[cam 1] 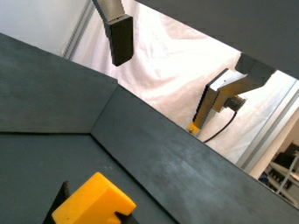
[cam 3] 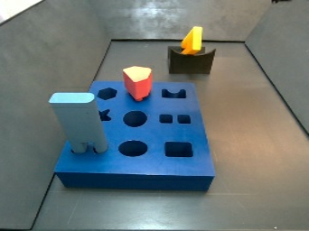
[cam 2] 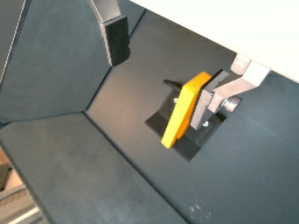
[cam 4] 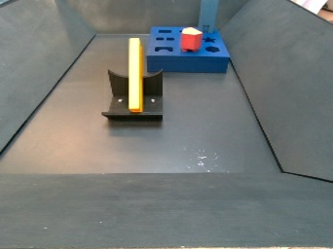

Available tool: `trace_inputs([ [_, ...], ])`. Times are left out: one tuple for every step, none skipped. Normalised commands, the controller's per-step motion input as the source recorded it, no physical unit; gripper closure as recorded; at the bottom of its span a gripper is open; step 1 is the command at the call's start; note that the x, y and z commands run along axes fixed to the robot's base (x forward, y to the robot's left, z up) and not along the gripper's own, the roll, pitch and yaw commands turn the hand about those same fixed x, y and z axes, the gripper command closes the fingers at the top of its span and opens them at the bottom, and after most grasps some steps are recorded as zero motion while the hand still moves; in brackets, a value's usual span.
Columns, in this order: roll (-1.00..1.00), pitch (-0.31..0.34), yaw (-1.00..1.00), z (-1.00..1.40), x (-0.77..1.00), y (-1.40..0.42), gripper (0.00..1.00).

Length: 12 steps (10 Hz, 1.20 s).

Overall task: Pick up the double-square object. Move up. Place the double-square object on the fixture. Regrasp the double-square object. Move to above the board. Insert the double-square object.
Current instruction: Regrasp the double-square object.

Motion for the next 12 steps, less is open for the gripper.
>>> trace_inputs([
  [0.23,0.093,0.24,0.0,0.12,-0.04,0.0],
  [0.2,0.056,0.23,-0.01,0.1,-0.05,0.0],
  [0.19,0.028,0.22,-0.01,0.1,-0.06,0.0],
  [0.12,-0.059,0.22,-1.0,0.04,0.04,0.0],
  [0.12,-0.07,0.19,-1.0,0.04,0.05,0.0],
  [0.12,-0.093,0.16,-1.0,0.05,0.04,0.0],
  [0.09,-0.133,0.1,-1.0,0.06,0.04,0.0],
  [0.08,-0.139,0.07,-1.0,0.06,0.04,0.0],
  [0.06,-0.145,0.03,-1.0,0.07,0.03,0.0],
  [0.06,-0.14,0.0,-1.0,0.07,0.03,0.0],
  [0.06,-0.128,-0.03,-1.0,0.07,0.03,0.0],
  [0.06,-0.117,-0.04,-1.0,0.07,0.03,0.0],
])
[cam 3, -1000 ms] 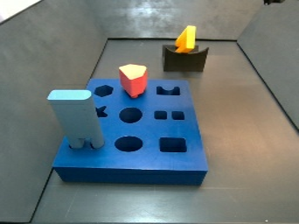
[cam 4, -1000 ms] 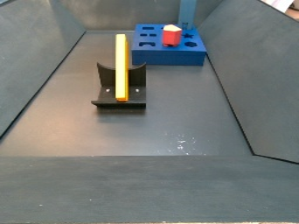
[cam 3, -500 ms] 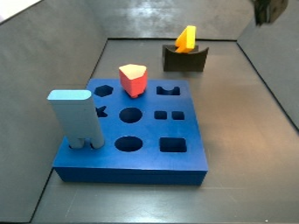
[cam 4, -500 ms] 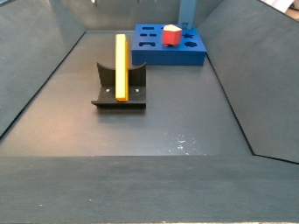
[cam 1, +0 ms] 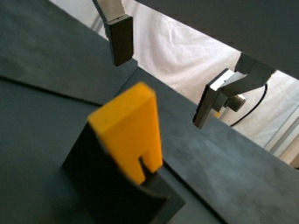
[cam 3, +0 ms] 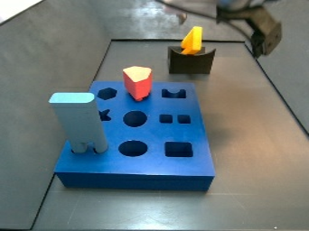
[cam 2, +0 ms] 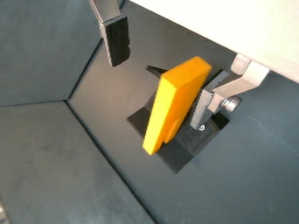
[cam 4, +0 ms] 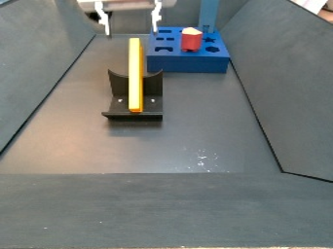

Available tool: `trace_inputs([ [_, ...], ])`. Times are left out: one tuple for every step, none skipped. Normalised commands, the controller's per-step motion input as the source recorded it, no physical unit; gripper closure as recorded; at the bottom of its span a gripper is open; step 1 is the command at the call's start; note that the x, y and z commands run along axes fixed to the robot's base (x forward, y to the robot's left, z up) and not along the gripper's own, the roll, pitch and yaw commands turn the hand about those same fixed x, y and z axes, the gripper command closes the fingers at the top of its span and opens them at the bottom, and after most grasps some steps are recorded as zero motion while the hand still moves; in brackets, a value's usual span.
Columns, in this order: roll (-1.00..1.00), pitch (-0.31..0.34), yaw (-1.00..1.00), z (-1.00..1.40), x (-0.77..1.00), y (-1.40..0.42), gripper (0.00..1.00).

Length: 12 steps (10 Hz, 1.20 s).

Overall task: Pick up the double-square object. Move up. Place the double-square object on the fixture. Regrasp the double-square object. Move to above the board. Insert the double-square object.
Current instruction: Regrasp the double-square object, then move to above the board.

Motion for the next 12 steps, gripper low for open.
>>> trace_inputs([
  [0.05,-0.093,-0.06,-0.97,0.07,0.02,0.0],
  [0.05,-0.074,-0.06,-0.8,0.07,0.02,0.0],
  [0.05,-0.045,-0.06,-0.58,0.05,0.01,0.0],
  [0.04,-0.036,-0.05,-0.47,0.05,0.0,0.0],
  [0.05,-0.015,-0.04,-0.26,0.06,0.0,0.0],
  [0.0,0.0,0.0,0.0,0.0,0.0,1.0],
  [0.04,0.182,-0.07,1.0,-0.28,-0.11,1.0],
  [0.03,0.177,-0.07,1.0,-0.28,-0.11,1.0],
  [-0.02,0.139,-0.01,1.0,-0.27,-0.1,1.0],
  [-0.07,0.13,0.03,1.0,-0.26,-0.09,1.0],
  [-0.08,0.105,0.06,1.0,-0.24,-0.08,1.0],
  [-0.07,0.083,0.08,1.0,-0.23,-0.08,1.0],
])
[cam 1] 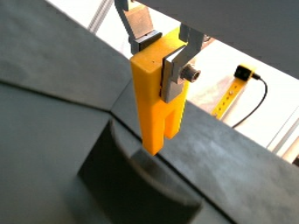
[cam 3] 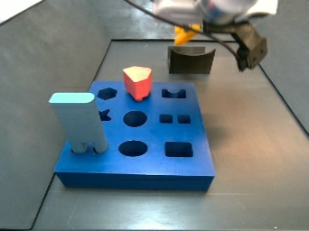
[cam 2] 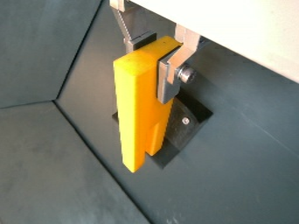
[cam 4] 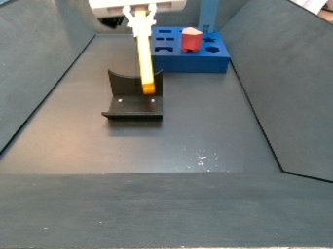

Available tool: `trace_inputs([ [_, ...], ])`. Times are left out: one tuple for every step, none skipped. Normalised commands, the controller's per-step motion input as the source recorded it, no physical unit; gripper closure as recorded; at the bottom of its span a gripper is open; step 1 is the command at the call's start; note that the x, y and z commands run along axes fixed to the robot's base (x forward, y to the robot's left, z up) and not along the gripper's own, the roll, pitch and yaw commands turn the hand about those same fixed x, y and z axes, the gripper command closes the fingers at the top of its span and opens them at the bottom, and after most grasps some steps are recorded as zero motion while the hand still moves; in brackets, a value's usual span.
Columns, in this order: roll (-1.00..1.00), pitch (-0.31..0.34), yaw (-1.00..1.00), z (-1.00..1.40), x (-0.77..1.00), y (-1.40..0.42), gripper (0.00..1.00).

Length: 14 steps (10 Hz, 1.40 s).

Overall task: Pick up the double-square object. Move up. Place the double-square object on the fixture. Regrasp the double-square object. Move to above the board. Insert the double-square object.
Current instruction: Move to above the board.

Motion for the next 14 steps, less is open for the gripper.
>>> trace_inputs([
  [-0.06,0.068,0.08,1.0,-0.23,-0.07,1.0],
  [-0.06,0.037,0.08,1.0,-0.21,-0.07,1.0],
  [-0.06,0.008,0.08,1.0,-0.21,-0.06,1.0],
  [-0.05,-0.014,0.07,1.0,-0.2,-0.05,1.0],
  [-0.06,-0.028,0.05,1.0,-0.19,-0.05,1.0],
  [-0.06,-0.032,0.04,1.0,-0.18,-0.04,1.0],
  [-0.05,-0.035,0.01,1.0,-0.17,-0.04,1.0],
  [-0.06,-0.032,0.0,1.0,-0.17,-0.03,1.0],
  [-0.06,-0.024,-0.01,1.0,-0.16,-0.02,1.0],
  [-0.06,-0.007,-0.02,1.0,-0.15,-0.02,1.0],
  [-0.06,0.0,-0.02,0.97,-0.14,-0.01,1.0],
  [-0.07,0.017,-0.03,0.75,-0.1,0.0,1.0],
  [-0.07,0.034,-0.03,0.59,-0.08,0.0,1.0],
  [-0.06,0.055,-0.02,0.36,-0.05,0.0,1.0],
])
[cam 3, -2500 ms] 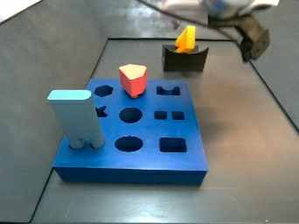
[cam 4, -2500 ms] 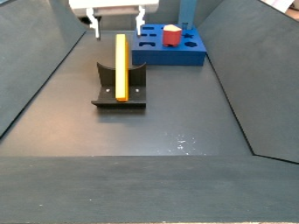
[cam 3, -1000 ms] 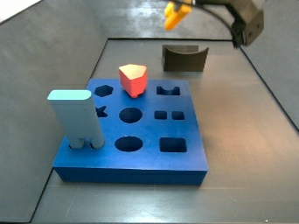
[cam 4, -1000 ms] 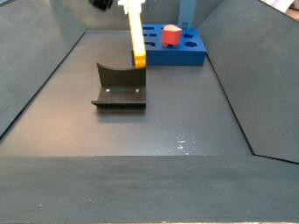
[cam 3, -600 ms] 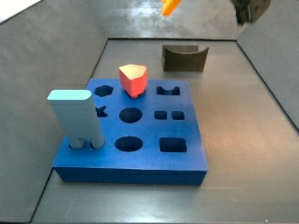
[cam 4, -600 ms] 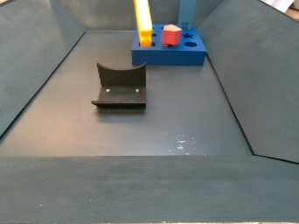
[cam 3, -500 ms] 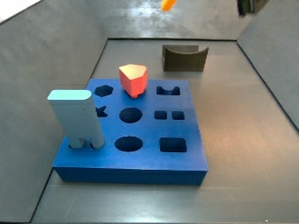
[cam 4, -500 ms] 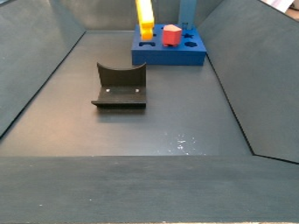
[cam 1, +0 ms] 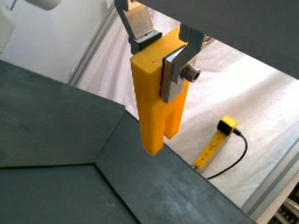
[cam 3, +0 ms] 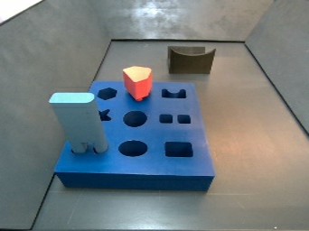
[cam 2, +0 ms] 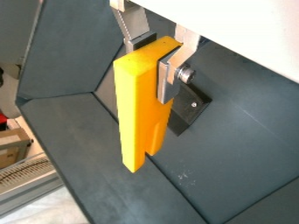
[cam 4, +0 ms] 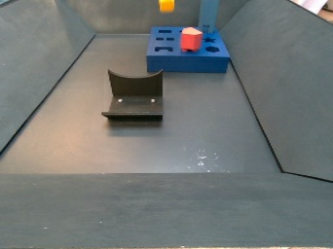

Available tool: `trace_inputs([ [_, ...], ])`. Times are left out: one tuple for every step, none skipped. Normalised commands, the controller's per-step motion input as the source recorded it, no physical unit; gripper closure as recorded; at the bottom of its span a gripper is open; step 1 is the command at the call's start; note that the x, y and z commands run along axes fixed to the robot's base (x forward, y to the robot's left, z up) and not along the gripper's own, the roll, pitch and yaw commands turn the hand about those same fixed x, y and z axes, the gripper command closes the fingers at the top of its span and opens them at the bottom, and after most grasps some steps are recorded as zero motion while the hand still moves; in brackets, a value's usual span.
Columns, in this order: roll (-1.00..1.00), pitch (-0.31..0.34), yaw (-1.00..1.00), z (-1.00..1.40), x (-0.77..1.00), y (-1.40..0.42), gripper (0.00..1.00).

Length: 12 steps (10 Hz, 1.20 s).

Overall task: Pick up the double-square object. Move up. Place the double-square object on the fixture. Regrasp the double-square object. Move to above the board. Insert the double-square object.
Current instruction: Move to above the board.

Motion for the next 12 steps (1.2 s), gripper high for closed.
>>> trace_inputs([
  [-0.06,0.066,-0.01,0.24,-0.04,0.0,1.0],
  [-1.0,-0.069,-0.1,0.12,-0.41,-1.0,1.0],
  [-1.0,-0.074,-0.1,0.11,-0.41,-1.0,1.0],
  [-1.0,-0.083,-0.09,0.13,-0.45,-1.0,1.0],
  [-1.0,-0.083,-0.1,0.12,-0.47,-1.0,1.0],
  [-1.0,-0.086,-0.11,0.13,-0.5,-1.0,1.0],
  [-1.0,-0.084,-0.12,0.13,-0.52,-1.0,1.0],
  [-1.0,-0.083,-0.12,0.08,-0.38,-0.62,1.0],
  [-1.0,-0.08,-0.12,0.05,-0.26,-0.36,1.0],
  [-1.0,-0.081,-0.12,0.03,-0.17,-0.14,1.0],
  [-1.0,-0.087,-0.12,0.02,-0.15,-0.08,1.0],
  [-1.0,-0.106,-0.11,0.01,-0.12,-0.01,1.0],
])
